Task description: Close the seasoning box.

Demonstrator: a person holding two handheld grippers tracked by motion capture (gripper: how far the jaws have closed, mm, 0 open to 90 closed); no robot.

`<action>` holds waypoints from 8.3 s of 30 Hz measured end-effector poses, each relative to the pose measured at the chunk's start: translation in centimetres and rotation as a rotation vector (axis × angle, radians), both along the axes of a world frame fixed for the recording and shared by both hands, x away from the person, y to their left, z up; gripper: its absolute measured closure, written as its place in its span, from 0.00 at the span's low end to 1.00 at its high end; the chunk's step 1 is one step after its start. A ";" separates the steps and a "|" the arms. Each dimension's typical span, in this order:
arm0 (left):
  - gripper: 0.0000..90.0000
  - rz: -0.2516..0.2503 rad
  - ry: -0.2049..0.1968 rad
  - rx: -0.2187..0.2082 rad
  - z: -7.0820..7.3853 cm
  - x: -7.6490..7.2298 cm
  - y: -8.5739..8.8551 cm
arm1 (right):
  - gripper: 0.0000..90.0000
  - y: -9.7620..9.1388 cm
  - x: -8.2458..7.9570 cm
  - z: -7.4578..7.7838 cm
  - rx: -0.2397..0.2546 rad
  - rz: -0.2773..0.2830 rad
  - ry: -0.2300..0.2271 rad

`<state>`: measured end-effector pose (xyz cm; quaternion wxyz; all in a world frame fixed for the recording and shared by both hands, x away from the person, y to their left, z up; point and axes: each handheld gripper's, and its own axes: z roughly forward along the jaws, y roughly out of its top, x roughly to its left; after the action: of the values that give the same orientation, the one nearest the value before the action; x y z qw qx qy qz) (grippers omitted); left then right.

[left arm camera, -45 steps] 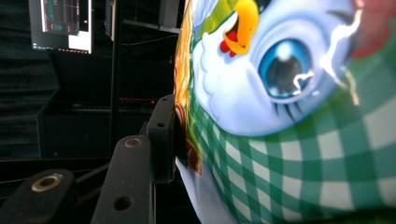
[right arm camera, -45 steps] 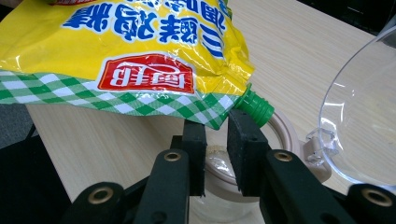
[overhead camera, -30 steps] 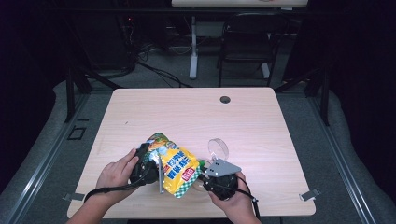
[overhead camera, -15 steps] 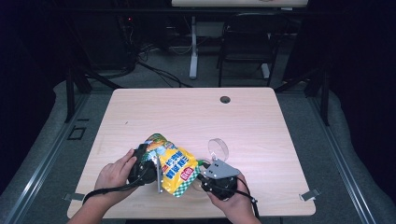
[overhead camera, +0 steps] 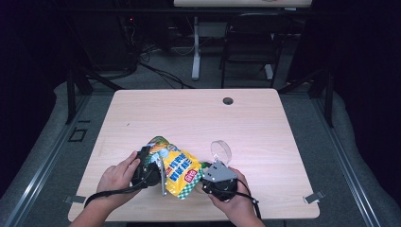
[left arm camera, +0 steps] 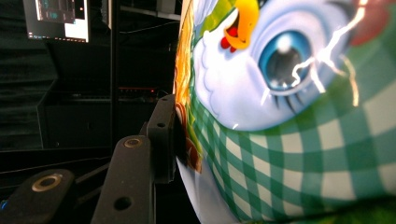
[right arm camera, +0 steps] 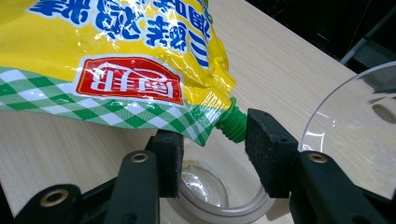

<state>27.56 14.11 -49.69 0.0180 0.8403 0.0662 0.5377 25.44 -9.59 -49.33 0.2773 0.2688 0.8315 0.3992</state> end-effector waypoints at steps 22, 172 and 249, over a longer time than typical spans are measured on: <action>0.64 -0.034 -0.012 0.026 0.7 -0.7 -0.6 | 0.75 0.9 0.7 -0.5 -0.072 0.004 -0.042; 0.66 -0.130 -0.107 0.368 3.9 -2.6 -3.2 | 0.79 -0.1 0.7 -2.6 0.074 -0.013 -0.059; 0.68 -0.171 -0.138 0.482 5.3 -3.1 -4.9 | 0.79 -0.6 0.7 -2.4 0.075 -0.012 -0.055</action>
<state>24.47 9.18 -44.39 -0.1327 0.7842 -0.1366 0.5905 26.14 -10.15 -51.69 0.2924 0.2727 0.8064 0.4357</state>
